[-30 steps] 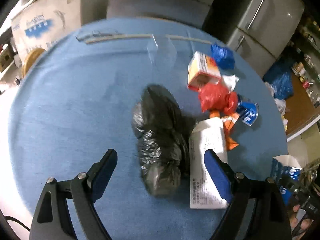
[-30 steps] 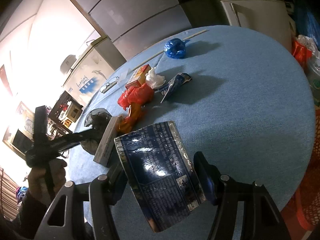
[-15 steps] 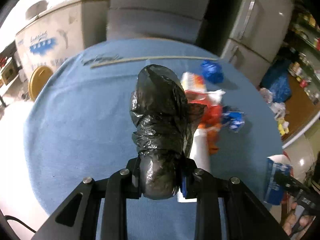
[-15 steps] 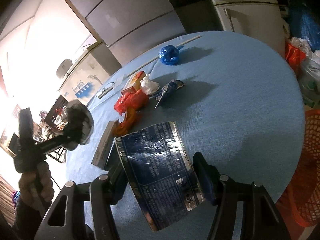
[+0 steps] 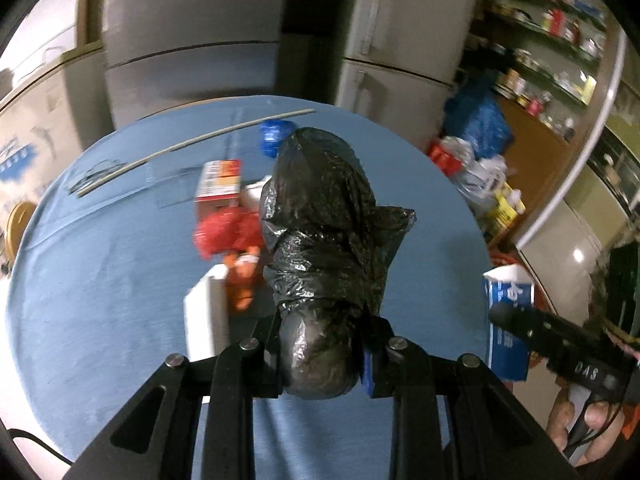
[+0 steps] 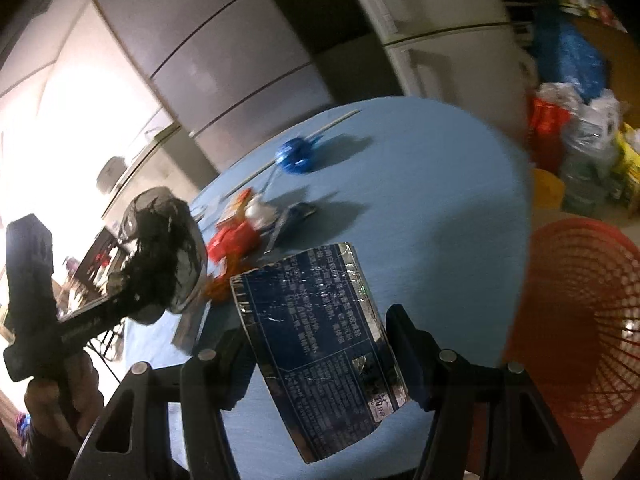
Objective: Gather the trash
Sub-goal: 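Carry both items to the red basket and open both tools to drop them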
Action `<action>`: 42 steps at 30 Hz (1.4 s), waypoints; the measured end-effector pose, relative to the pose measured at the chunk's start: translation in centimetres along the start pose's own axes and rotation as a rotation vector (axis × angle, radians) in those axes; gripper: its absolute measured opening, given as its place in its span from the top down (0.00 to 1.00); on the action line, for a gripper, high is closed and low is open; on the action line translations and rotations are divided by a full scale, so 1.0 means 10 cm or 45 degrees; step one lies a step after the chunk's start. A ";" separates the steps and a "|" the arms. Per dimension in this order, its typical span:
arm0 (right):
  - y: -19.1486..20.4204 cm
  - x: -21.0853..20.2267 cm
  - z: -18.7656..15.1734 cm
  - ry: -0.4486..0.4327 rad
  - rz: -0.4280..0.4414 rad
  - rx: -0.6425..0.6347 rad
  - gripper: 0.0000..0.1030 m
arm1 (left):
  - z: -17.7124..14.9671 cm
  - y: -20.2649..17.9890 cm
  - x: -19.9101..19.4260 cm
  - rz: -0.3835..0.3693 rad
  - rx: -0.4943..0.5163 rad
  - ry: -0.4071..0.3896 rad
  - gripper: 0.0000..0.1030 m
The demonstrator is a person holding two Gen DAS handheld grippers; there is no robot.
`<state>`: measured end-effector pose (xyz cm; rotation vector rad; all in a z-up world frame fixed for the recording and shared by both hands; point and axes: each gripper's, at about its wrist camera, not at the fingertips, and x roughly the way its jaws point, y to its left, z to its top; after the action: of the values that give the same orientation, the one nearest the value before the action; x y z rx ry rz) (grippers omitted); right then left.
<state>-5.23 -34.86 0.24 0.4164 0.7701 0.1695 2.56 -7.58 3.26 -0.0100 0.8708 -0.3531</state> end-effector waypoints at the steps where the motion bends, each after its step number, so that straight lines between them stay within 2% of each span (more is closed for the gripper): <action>1: -0.08 -0.06 0.00 -0.014 -0.019 0.018 0.37 | -0.02 -0.08 -0.01 -0.010 0.015 0.002 0.73; 10: -0.80 -0.60 0.03 -0.138 -0.188 0.175 0.37 | 0.02 -0.76 0.15 -0.104 0.166 0.035 0.73; 22: -1.45 -0.86 -0.01 -0.186 -0.328 0.308 0.37 | 0.07 -1.74 0.49 -0.222 0.373 0.094 0.73; 32: -1.99 -0.77 0.01 -0.139 -0.407 0.427 0.37 | 0.02 -2.23 0.70 -0.264 0.474 0.149 0.73; 42: -2.29 -0.57 -0.04 -0.049 -0.435 0.502 0.36 | 0.00 -2.42 0.89 -0.267 0.519 0.188 0.73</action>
<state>-9.60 -57.14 -6.10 0.6503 0.8263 -0.3149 0.51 -33.14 0.27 0.3072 0.9328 -0.7306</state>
